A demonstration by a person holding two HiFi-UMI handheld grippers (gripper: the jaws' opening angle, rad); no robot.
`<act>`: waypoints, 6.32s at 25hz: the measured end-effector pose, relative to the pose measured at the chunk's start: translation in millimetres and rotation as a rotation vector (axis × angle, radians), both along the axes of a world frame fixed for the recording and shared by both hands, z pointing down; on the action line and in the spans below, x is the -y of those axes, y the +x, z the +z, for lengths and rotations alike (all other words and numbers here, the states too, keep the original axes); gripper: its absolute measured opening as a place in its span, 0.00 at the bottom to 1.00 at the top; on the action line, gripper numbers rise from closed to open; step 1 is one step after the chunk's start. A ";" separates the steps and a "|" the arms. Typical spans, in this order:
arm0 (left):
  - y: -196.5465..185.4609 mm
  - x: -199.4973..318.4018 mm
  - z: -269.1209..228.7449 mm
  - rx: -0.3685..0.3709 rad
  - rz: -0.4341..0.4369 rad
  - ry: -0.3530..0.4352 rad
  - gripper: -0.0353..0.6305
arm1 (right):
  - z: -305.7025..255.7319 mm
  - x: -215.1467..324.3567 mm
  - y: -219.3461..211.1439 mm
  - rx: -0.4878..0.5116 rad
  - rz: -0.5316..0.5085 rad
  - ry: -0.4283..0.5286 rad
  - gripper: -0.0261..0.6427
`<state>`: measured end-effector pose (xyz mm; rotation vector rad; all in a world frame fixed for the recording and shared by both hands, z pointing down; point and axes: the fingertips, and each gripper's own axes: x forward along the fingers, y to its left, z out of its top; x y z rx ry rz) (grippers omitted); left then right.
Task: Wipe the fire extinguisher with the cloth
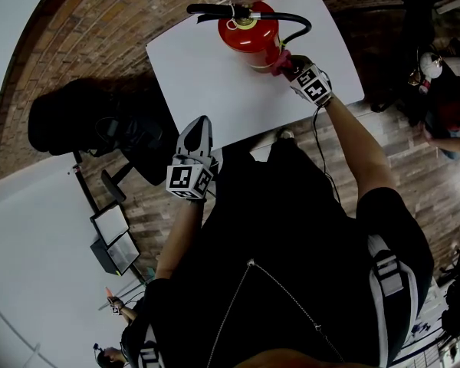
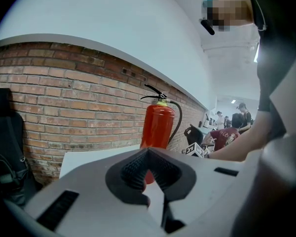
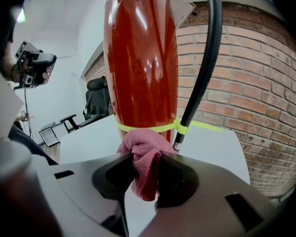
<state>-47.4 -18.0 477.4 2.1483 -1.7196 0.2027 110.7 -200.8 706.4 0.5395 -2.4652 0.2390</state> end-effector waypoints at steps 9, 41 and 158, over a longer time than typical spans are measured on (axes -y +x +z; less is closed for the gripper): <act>-6.1 0.3 6.7 0.002 -0.014 -0.019 0.08 | 37.2 -1.0 -3.0 -0.030 0.007 -0.046 0.21; -29.8 4.9 -18.9 -0.062 0.158 0.021 0.08 | -44.6 -47.0 21.3 0.031 0.354 -0.019 0.21; -94.7 -45.0 2.1 -0.043 0.028 -0.047 0.08 | -15.6 -34.5 -38.4 -0.046 0.431 -0.085 0.22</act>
